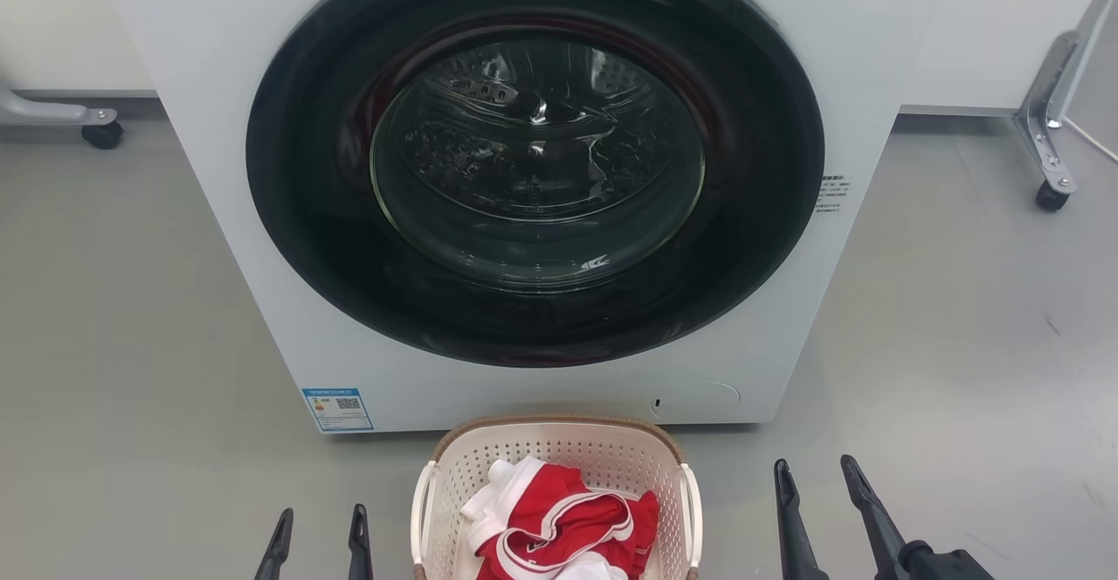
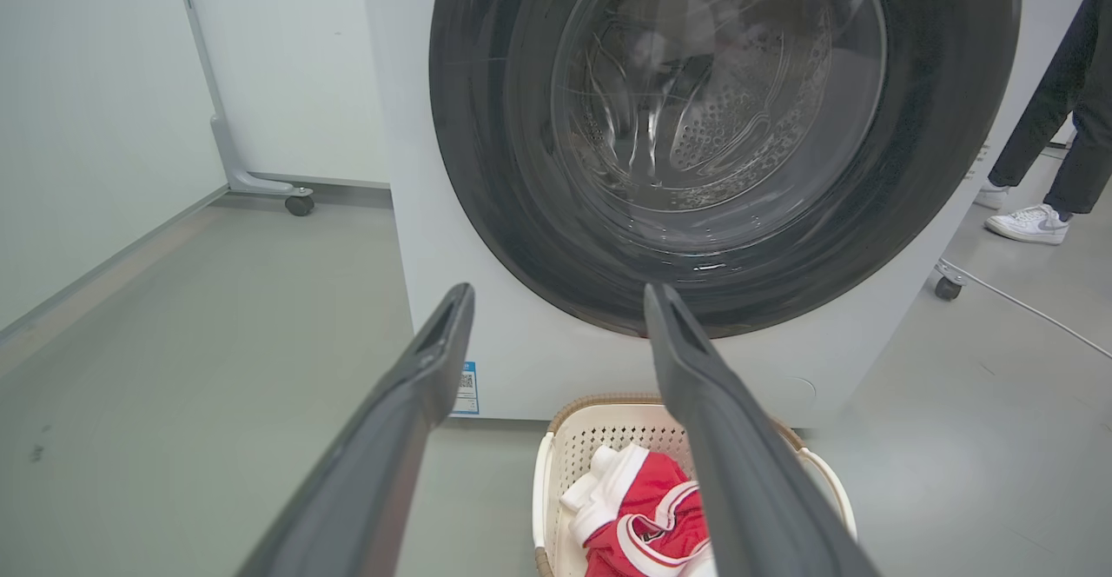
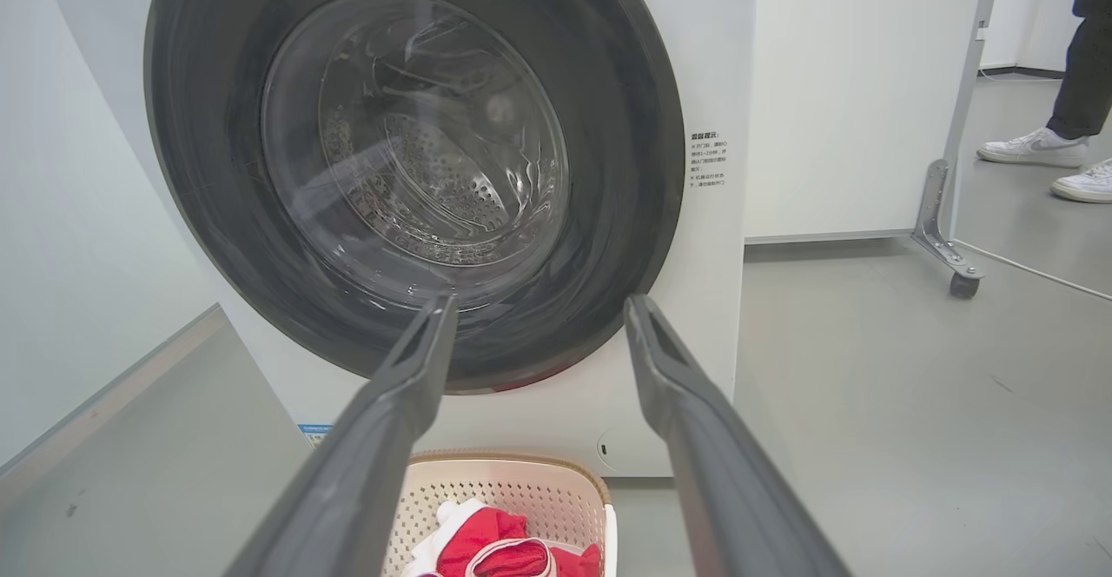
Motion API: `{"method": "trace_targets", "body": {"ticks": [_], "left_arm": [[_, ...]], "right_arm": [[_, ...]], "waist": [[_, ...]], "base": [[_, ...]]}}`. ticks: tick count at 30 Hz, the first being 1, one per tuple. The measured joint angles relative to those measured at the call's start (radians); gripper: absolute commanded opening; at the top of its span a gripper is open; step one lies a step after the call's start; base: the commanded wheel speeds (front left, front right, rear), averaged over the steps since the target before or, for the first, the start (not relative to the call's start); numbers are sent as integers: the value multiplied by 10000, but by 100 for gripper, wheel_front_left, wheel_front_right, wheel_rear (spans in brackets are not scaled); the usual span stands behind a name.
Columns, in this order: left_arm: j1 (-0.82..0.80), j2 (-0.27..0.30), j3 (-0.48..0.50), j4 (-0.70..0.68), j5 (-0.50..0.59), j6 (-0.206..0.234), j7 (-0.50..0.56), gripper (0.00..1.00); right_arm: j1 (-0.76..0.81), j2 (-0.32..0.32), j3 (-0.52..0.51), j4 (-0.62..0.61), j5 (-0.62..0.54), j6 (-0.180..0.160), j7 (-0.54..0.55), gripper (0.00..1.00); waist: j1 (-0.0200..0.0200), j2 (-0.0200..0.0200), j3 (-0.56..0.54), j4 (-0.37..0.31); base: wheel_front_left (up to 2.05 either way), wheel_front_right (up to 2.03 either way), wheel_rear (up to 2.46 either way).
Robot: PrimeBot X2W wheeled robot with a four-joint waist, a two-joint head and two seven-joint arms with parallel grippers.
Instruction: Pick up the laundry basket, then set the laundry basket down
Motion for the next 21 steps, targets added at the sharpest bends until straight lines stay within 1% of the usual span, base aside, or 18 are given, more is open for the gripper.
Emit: {"method": "trace_targets", "body": {"ticks": [6,7,14,17,19,21], "left_arm": [[4,-42,29,-29,94,0,0,100],[3,-46,19,0,90,-4,4,0],[59,-102,-31,535,-59,-25,86,0],[53,-119,63,575,-282,-109,169,0],[34,-125,142,604,-458,-119,215,0],[7,-132,199,639,-813,-203,297,0]], "right_arm": [[0,29,-58,-38,-61,0,0,100],[1,31,-59,-4,-65,2,15,0],[208,31,-79,581,56,31,33,0],[188,33,-184,598,291,63,107,0],[174,35,-284,621,512,144,138,0],[162,36,-382,646,826,184,211,0]], "waist": [[0,0,23,0],[0,0,26,1],[0,0,33,-5],[0,0,43,-23],[0,0,49,-37],[0,0,53,-47]], "base": [[0,0,0],[0,0,0],[0,0,0],[0,0,0],[0,0,0],[0,0,0]]}}
